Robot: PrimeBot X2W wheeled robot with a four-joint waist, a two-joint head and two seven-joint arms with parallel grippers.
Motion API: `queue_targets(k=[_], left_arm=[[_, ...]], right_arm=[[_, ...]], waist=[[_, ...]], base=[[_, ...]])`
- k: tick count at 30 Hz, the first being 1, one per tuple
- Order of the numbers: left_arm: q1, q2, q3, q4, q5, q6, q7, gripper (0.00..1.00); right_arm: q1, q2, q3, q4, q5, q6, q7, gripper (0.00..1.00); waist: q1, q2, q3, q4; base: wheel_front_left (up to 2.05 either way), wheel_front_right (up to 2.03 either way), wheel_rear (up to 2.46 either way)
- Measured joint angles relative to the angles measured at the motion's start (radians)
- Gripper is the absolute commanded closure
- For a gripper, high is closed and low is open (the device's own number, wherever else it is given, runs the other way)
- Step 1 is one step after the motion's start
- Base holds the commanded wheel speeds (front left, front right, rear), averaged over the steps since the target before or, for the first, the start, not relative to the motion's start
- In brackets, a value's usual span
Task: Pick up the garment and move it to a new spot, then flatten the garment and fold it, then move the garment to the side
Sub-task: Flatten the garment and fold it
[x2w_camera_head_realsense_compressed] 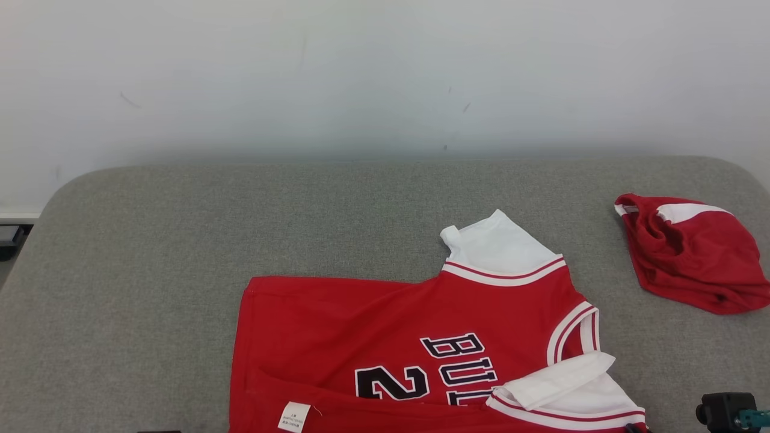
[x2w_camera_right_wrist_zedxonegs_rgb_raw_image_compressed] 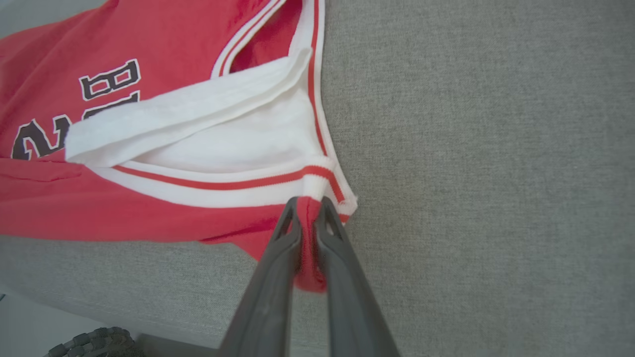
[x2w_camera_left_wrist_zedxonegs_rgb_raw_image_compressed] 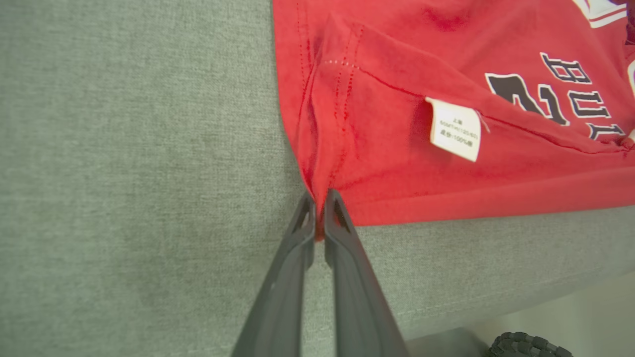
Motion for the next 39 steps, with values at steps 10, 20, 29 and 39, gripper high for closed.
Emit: queue_targets(k=[10,20,29,39], left_arm=[[0.030,0.010,0.019,-0.063,-0.031,0.032,0.028,0.00],[0.051,0.044,0.050,-0.241,-0.025,0.063,0.011,0.00],[-0.072,0.042,0.049,-0.299,0.024,0.079,0.012,0.00],[-0.311,0.009,0.053,-0.193,0.015,0.047,0.069,0.00]], right_arm=[[0.011,-0.011,-0.037,-0.057,0.041,-0.021,0.026,0.00],[0.047,-0.024,-0.085,-0.230,0.059,-0.038,0.013,0.00],[-0.111,-0.037,-0.082,-0.255,-0.009,-0.070,0.012,0.00],[-0.399,-0.038,-0.022,-0.148,-0.064,-0.072,0.074,0.00]], waist=[[0.0000,0.0000,-0.005,0.001],[0.0000,0.0000,-0.010,0.006],[0.0000,0.0000,0.024,0.014],[0.0001,0.0001,0.117,0.031]], base=[[0.00,0.00,0.00],[0.00,0.00,0.00],[0.00,0.00,0.00],[0.00,0.00,0.00]])
